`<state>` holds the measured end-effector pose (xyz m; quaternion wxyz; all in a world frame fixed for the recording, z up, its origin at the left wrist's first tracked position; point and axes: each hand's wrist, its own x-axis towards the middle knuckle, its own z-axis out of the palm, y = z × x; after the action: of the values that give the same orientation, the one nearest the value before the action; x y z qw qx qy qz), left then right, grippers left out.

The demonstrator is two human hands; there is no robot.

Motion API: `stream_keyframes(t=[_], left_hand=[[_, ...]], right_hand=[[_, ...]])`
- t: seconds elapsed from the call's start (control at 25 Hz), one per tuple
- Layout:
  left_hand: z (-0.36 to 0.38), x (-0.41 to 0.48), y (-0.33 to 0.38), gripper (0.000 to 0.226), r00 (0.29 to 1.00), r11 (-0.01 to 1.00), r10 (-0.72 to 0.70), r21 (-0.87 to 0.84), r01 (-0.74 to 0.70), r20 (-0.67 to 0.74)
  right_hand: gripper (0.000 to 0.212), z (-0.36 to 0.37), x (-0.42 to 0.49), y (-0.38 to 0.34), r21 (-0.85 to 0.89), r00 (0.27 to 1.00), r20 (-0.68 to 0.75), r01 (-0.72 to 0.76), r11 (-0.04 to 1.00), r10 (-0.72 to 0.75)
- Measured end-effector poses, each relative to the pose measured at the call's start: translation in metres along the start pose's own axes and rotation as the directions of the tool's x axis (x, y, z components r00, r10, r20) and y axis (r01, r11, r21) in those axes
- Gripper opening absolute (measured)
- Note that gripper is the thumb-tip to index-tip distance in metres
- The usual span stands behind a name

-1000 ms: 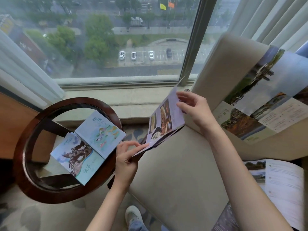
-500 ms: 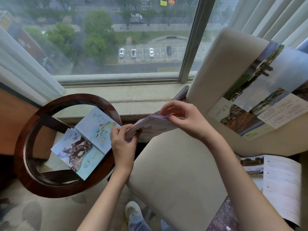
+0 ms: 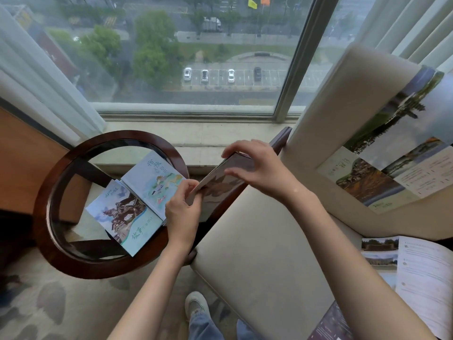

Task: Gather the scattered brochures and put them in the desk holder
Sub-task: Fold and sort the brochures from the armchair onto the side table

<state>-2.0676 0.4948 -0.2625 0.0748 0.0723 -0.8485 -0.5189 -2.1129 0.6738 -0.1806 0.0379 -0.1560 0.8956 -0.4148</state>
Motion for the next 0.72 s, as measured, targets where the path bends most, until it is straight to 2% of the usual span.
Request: stream_keyframes(t=[0.12,0.36,0.52,0.6,0.68,0.72], left_hand=[[-0.022,0.002,-0.013,0.020,0.997,0.998,0.047,0.028,-0.048,0.054],[-0.087,-0.006,-0.064,0.013,0.988,0.991,-0.112,0.081,0.104,0.104],[-0.134,-0.012,-0.088,0.022,0.970,0.962,-0.240,-0.143,0.233,-0.030],[-0.156,-0.013,-0.098,0.024,0.955,0.928,-0.288,-0.269,0.259,-0.074],[-0.177,-0.013,-0.110,0.022,0.943,0.906,-0.319,-0.322,0.276,-0.090],[-0.187,-0.015,-0.120,0.021,0.932,0.894,-0.349,-0.331,0.301,-0.095]], right_hand=[[0.004,0.014,0.019,-0.011,0.088,1.000,-0.023,0.013,0.996,-0.011],[0.010,0.046,0.061,-0.035,0.086,0.995,-0.094,0.027,0.996,-0.019],[0.011,0.092,0.091,-0.064,0.150,0.996,-0.084,-0.003,0.989,0.016],[0.015,0.114,0.106,-0.068,0.142,0.995,-0.056,-0.075,0.987,0.084],[0.020,0.141,0.117,-0.071,0.141,0.988,0.026,-0.157,0.978,0.155],[0.026,0.159,0.121,-0.075,0.196,0.975,0.062,-0.222,0.955,0.213]])
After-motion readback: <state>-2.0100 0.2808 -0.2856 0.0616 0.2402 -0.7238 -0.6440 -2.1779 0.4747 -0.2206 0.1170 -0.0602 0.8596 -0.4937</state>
